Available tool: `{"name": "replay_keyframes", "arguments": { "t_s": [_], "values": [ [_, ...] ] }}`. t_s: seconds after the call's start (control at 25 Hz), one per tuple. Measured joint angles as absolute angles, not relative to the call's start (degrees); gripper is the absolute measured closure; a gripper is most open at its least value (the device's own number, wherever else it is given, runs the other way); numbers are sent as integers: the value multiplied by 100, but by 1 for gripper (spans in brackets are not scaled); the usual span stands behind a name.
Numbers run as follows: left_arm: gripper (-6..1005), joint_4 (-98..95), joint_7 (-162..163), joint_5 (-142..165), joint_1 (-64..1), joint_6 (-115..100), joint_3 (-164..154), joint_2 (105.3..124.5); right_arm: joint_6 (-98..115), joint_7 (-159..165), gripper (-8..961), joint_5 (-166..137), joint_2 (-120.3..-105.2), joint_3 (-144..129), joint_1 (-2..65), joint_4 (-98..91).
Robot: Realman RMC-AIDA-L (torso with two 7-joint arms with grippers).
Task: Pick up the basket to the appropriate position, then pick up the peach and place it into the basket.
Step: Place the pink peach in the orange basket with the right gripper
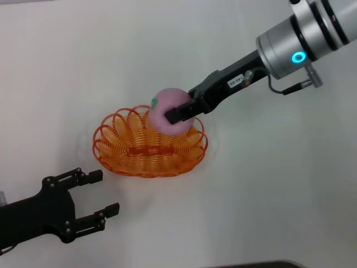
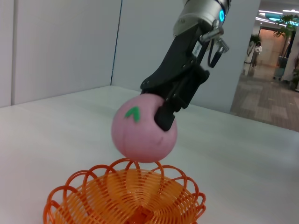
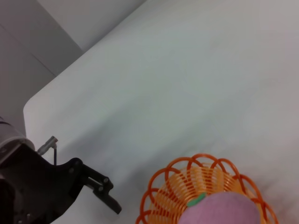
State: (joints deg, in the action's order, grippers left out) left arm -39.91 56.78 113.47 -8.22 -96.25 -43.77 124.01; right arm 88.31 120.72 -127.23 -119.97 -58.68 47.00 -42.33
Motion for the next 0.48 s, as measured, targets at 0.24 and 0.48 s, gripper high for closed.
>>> {"name": "replay_keyframes", "arguments": {
  "t_s": [0.24, 0.48],
  "values": [
    [262, -3990, 5678, 11347, -826, -9624, -4370, 12401, 8528, 11808, 560, -12594, -12001, -5951, 4775, -3939],
    [263, -3990, 5678, 11347, -826, -9624, -4368, 12401, 8525, 11708, 291, -12493, -12005, -5963, 4760, -3935]
  ]
}}
